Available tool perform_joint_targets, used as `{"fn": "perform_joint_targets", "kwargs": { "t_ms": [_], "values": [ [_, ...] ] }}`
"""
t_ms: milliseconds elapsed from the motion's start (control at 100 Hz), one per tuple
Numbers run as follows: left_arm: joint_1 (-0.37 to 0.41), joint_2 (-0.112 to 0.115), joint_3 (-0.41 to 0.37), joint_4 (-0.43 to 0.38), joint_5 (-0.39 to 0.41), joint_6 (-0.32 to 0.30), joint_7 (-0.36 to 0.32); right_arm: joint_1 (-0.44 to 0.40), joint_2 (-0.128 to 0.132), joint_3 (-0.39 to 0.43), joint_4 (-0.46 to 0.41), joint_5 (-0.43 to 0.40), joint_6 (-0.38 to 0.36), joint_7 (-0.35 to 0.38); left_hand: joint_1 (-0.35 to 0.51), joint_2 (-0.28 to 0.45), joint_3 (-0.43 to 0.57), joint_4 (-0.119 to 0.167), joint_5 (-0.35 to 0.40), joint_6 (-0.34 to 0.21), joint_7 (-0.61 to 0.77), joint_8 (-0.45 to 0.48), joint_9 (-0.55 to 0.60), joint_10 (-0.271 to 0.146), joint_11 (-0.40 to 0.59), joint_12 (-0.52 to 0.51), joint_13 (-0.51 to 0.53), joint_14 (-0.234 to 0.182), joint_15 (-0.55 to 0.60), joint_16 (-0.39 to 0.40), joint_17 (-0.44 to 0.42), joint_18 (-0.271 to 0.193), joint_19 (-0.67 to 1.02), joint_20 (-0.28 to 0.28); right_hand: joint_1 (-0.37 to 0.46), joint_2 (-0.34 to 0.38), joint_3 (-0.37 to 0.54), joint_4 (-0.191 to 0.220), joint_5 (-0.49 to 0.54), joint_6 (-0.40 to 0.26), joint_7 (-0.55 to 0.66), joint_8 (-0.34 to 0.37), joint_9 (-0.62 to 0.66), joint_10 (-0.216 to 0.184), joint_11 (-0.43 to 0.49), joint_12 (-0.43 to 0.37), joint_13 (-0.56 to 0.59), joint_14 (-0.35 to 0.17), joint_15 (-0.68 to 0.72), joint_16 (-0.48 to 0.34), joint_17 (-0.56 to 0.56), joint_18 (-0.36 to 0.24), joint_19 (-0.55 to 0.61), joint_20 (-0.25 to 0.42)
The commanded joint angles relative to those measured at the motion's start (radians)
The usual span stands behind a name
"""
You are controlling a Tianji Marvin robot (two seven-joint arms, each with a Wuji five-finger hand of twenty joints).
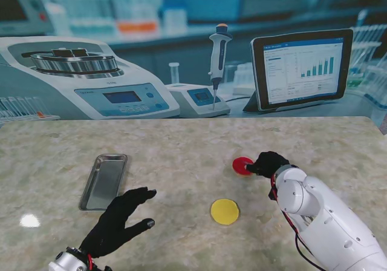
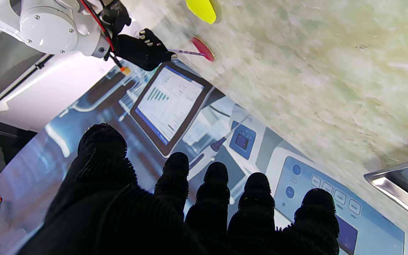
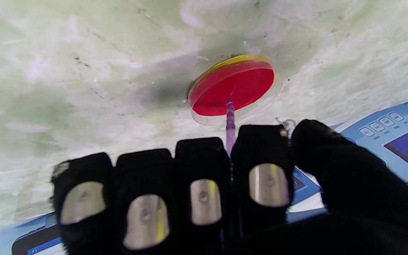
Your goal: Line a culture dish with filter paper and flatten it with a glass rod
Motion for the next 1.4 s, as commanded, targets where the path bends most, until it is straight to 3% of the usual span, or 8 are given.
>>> {"fn": "perform_joint_targets", "kwargs": {
  "t_ms": [0, 360, 600, 1040, 1390],
  "values": [
    [0.007, -0.001, -0.001, -0.002, -0.001, 0.001, -0.003, 0.007, -0.003, -0.009, 0.012, 0.009, 0.004, 0.016, -0.015, 0.036, -0.024, 0.027, -0.015, 0.005, -0.015, -0.008, -0.042, -0.013, -0.020, -0.003, -0.031, -0.032, -0.013, -0.014, -0.003, -0.029, -0.044, -0.034, 0.008, 0.028, -0.005, 0.017, 0.062, 0.047, 0.050, 0.004, 0.053, -0.045, 0.059, 0.007, 0.042, -0.059, 0.094, 0.018, 0.017, -0.013, 0.192, -0.009],
    [0.009, -0.002, -0.008, 0.000, -0.010, -0.009, -0.003, 0.055, -0.007, -0.074, 0.047, 0.060, -0.027, 0.025, -0.015, 0.036, -0.024, 0.027, -0.014, 0.005, -0.015, -0.008, -0.042, -0.013, -0.020, -0.002, -0.032, -0.032, -0.013, -0.015, -0.003, -0.029, -0.044, -0.034, 0.006, 0.028, -0.003, 0.019, 0.062, 0.047, 0.050, 0.004, 0.053, -0.045, 0.059, 0.007, 0.042, -0.059, 0.094, 0.018, 0.018, -0.013, 0.192, -0.009],
    [0.007, -0.002, -0.010, 0.000, -0.013, -0.012, -0.005, 0.038, -0.008, -0.058, 0.022, 0.044, -0.022, 0.011, -0.014, 0.036, -0.024, 0.027, -0.014, 0.006, -0.015, -0.008, -0.042, -0.013, -0.020, -0.002, -0.032, -0.033, -0.013, -0.014, -0.003, -0.029, -0.044, -0.034, 0.006, 0.027, -0.002, 0.020, 0.062, 0.047, 0.050, 0.004, 0.053, -0.045, 0.059, 0.007, 0.042, -0.059, 0.094, 0.018, 0.018, -0.013, 0.192, -0.009],
    [-0.009, -0.002, 0.019, 0.011, -0.011, -0.020, 0.009, -0.115, -0.011, 0.072, -0.151, 0.028, -0.051, -0.022, -0.007, 0.032, -0.023, 0.027, -0.007, 0.001, -0.002, -0.001, -0.035, -0.011, -0.008, 0.003, -0.022, -0.029, -0.008, -0.011, -0.002, -0.028, -0.039, -0.028, 0.006, 0.027, -0.003, 0.018, 0.062, 0.047, 0.050, 0.004, 0.053, -0.045, 0.059, 0.007, 0.042, -0.059, 0.094, 0.018, 0.018, -0.013, 0.192, -0.009],
    [-0.022, -0.003, 0.028, 0.024, 0.012, -0.029, 0.028, -0.259, -0.023, 0.148, -0.308, 0.067, -0.140, -0.088, 0.004, 0.023, -0.021, 0.028, -0.002, -0.010, 0.021, 0.011, -0.031, -0.012, 0.006, 0.009, -0.013, -0.026, -0.005, -0.004, -0.006, -0.026, -0.018, -0.002, 0.007, 0.027, -0.002, 0.018, 0.062, 0.047, 0.050, 0.004, 0.053, -0.045, 0.059, 0.007, 0.042, -0.059, 0.094, 0.018, 0.018, -0.013, 0.192, -0.009]
  ]
}}
